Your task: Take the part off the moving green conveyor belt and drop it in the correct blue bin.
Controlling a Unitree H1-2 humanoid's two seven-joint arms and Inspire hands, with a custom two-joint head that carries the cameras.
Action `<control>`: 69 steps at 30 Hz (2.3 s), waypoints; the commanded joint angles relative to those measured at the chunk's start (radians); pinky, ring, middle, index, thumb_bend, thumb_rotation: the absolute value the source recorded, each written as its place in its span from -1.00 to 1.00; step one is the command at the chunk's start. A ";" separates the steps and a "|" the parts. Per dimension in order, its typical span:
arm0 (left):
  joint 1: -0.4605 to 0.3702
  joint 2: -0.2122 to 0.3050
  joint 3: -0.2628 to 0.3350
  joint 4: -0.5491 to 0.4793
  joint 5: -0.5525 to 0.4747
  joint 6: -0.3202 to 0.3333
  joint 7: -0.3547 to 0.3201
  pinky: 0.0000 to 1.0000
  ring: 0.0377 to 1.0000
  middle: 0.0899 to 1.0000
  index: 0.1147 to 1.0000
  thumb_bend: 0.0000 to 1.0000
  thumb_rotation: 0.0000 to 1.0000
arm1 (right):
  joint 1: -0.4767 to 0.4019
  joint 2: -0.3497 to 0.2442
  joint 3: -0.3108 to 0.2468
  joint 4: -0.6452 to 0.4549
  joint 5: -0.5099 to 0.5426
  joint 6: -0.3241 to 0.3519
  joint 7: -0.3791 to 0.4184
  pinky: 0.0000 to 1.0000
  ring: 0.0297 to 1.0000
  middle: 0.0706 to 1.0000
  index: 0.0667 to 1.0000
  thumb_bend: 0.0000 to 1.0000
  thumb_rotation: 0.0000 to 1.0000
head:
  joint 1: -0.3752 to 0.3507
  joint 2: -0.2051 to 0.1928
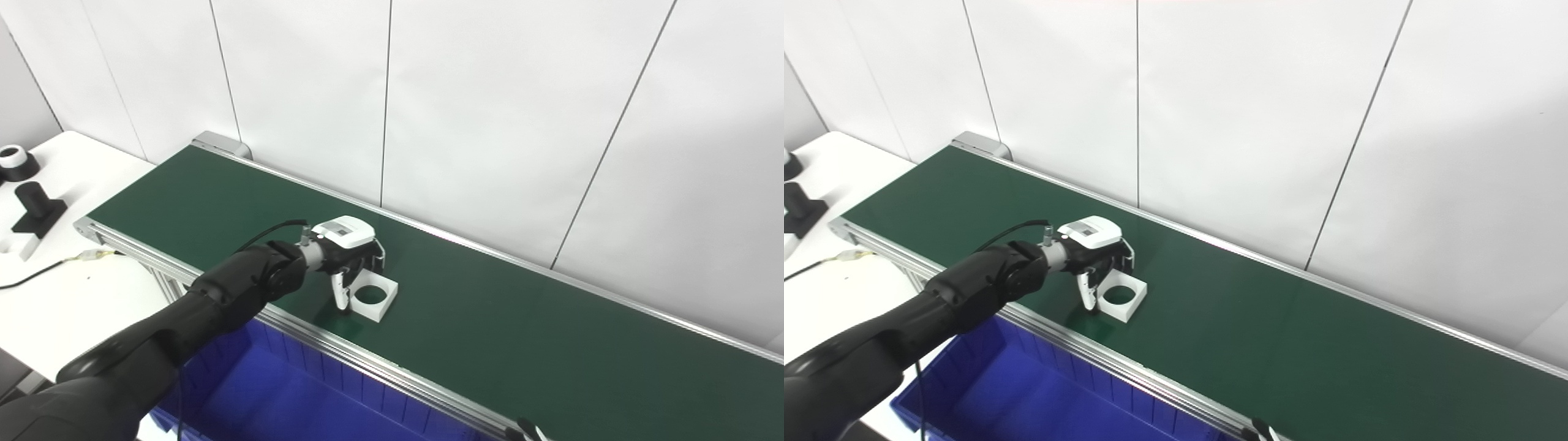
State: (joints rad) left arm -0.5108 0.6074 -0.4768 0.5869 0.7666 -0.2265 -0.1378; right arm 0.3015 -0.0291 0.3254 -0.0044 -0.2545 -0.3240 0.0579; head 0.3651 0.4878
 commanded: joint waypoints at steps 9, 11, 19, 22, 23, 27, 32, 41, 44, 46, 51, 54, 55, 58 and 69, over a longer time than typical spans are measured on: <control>0.046 -0.022 -0.052 0.015 0.013 -0.062 0.006 -0.02 -0.08 -0.18 -0.09 0.03 -1.00 | 0.006 0.023 0.006 -0.036 0.005 -0.059 -0.015 0.38 0.56 0.64 0.79 0.00 0.41 | -0.009 0.013; 0.050 -0.021 -0.043 -0.004 0.006 -0.045 -0.001 0.00 -0.08 -0.19 -0.09 0.03 -1.00 | 0.006 0.023 0.006 -0.037 0.004 -0.060 -0.014 0.38 0.55 0.64 0.79 -0.01 0.40 | -0.009 0.013; 0.076 -0.012 0.017 -0.090 -0.039 -0.018 0.000 -0.11 -0.23 -0.27 -0.10 0.03 -1.00 | 0.007 0.025 0.007 -0.041 0.002 -0.060 -0.015 0.37 0.55 0.64 0.78 -0.01 0.39 | -0.015 0.022; 0.097 0.002 0.050 -0.182 -0.058 0.023 -0.028 -0.06 -0.19 -0.26 -0.10 0.04 -1.00 | 0.008 0.024 0.005 -0.045 0.003 -0.050 -0.013 0.38 0.55 0.64 0.79 0.00 0.41 | -0.020 0.026; 0.106 0.006 0.063 -0.215 -0.062 0.036 -0.036 -0.01 -0.15 -0.24 -0.10 0.04 -1.00 | 0.008 0.024 0.005 -0.045 0.005 -0.048 -0.012 0.38 0.56 0.64 0.79 0.01 0.41 | -0.020 0.026; 0.154 0.020 0.129 -0.378 -0.093 0.070 -0.068 -0.03 -0.12 -0.23 -0.12 0.04 -1.00 | 0.007 0.020 0.004 -0.046 0.008 -0.047 -0.009 0.39 0.56 0.65 0.79 0.01 0.40 | -0.028 0.034; 0.203 0.019 0.197 -0.519 -0.111 0.106 -0.101 -0.02 -0.08 -0.14 -0.14 0.04 -1.00 | 0.005 0.019 0.003 -0.048 0.010 -0.044 -0.008 0.39 0.56 0.65 0.79 0.00 0.38 | -0.037 0.040; 0.321 -0.016 0.297 -0.778 -0.183 0.165 -0.142 0.04 -0.06 -0.17 -0.12 0.04 -1.00 | 0.005 0.015 -0.002 -0.055 0.018 -0.035 -0.003 0.41 0.57 0.65 0.78 -0.02 0.32 | -0.057 0.065; 0.362 -0.038 0.322 -0.850 -0.211 0.175 -0.147 0.00 -0.10 -0.22 -0.10 0.04 -1.00 | 0.005 0.010 -0.004 -0.059 0.027 -0.033 0.001 0.41 0.56 0.65 0.79 -0.01 0.33 | -0.066 0.080; 0.389 -0.053 0.336 -0.900 -0.214 0.197 -0.151 -0.03 -0.12 -0.24 -0.09 0.04 -1.00 | 0.007 0.008 -0.006 -0.066 0.029 -0.025 0.003 0.41 0.56 0.65 0.78 0.00 0.32 | -0.069 0.091; 0.467 -0.088 0.375 -1.021 -0.210 0.229 -0.154 -0.02 -0.11 -0.23 -0.09 0.04 -1.00 | 0.015 -0.002 -0.010 -0.094 0.038 -0.008 0.009 0.43 0.57 0.66 0.78 -0.03 0.26 | -0.087 0.146; 0.503 -0.099 0.393 -1.075 -0.217 0.238 -0.163 -0.02 -0.14 -0.23 -0.09 0.04 -1.00 | 0.018 -0.005 -0.013 -0.124 0.043 0.014 0.014 0.43 0.57 0.66 0.78 -0.04 0.23 | -0.092 0.189; 0.514 -0.103 0.399 -1.094 -0.222 0.244 -0.167 -0.02 -0.14 -0.23 -0.09 0.04 -1.00 | 0.020 -0.005 -0.016 -0.139 0.043 0.027 0.017 0.44 0.57 0.66 0.78 -0.04 0.23 | -0.096 0.230; 0.556 -0.114 0.412 -1.135 -0.233 0.256 -0.173 0.01 -0.09 -0.19 -0.10 0.04 -1.00 | 0.022 -0.008 -0.026 -0.189 0.048 0.062 0.021 0.43 0.56 0.65 0.78 -0.02 0.22 | -0.099 0.286; 0.739 -0.172 0.425 -1.155 -0.192 0.233 -0.145 -0.14 -0.19 -0.24 -0.09 0.04 -1.00 | 0.008 -0.011 -0.067 -0.271 0.094 0.127 0.028 0.32 0.45 0.53 0.66 -0.03 0.13 | -0.106 0.373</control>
State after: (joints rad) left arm 0.2208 0.4328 -0.0620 -0.5625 0.5604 0.0329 -0.3216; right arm 0.3226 -0.0428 0.2616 -0.2250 -0.1714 -0.2030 0.0814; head 0.2592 0.8574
